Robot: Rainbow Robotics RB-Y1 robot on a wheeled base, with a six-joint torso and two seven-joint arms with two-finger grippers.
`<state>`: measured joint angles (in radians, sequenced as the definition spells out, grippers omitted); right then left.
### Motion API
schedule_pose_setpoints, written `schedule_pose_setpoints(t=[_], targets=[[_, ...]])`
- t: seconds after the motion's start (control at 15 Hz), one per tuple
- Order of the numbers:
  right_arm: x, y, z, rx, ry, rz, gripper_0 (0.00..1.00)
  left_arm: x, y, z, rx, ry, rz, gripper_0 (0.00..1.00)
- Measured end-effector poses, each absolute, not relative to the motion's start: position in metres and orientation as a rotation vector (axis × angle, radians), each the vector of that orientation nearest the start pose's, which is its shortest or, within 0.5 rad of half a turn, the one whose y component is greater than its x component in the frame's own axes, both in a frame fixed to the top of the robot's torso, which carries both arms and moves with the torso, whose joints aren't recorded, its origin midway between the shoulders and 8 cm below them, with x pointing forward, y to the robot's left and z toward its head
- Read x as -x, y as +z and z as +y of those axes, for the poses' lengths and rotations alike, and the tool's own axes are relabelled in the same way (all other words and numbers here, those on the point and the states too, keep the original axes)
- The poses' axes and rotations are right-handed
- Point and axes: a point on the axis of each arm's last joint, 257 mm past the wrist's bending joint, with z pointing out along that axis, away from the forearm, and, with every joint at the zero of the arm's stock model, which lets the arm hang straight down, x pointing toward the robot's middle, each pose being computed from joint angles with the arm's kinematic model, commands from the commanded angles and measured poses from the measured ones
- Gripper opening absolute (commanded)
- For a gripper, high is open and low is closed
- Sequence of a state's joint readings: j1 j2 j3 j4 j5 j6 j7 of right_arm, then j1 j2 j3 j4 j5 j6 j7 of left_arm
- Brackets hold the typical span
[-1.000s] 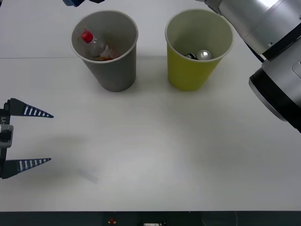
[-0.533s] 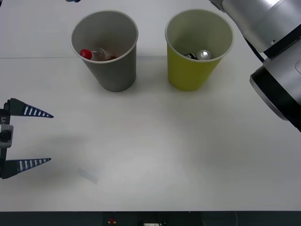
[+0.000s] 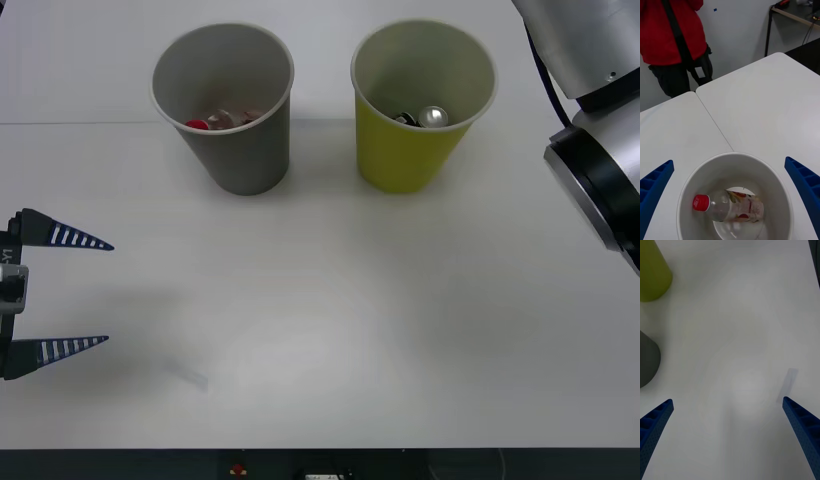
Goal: Put the can into the green bin and the plastic bottle into the gray bin
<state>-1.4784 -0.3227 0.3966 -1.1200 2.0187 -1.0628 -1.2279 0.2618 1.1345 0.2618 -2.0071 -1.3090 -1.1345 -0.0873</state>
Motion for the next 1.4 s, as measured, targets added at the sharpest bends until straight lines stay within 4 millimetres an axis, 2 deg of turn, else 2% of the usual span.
schedule_pose_setpoints(t=[0.2, 0.6, 1.2, 1.4], targets=[[-0.555, 0.12, 0.126, 1.145, 0.495, 1.556, 1.0, -0.341, -0.167, 0.286, -1.762, -0.118, 1.444, 1.0], [-0.519, 0.102, 0.082, 1.203, 0.482, 1.488, 1.0, -0.341, -0.167, 0.286, -1.762, -0.118, 1.444, 1.0], [-0.483, 0.039, 0.037, 1.175, 0.467, 1.467, 1.0, -0.341, -0.167, 0.286, -1.762, -0.118, 1.444, 1.0], [-0.471, 0.027, 0.024, 1.178, 0.444, 1.449, 1.0, -0.341, -0.167, 0.286, -1.762, -0.118, 1.444, 1.0]])
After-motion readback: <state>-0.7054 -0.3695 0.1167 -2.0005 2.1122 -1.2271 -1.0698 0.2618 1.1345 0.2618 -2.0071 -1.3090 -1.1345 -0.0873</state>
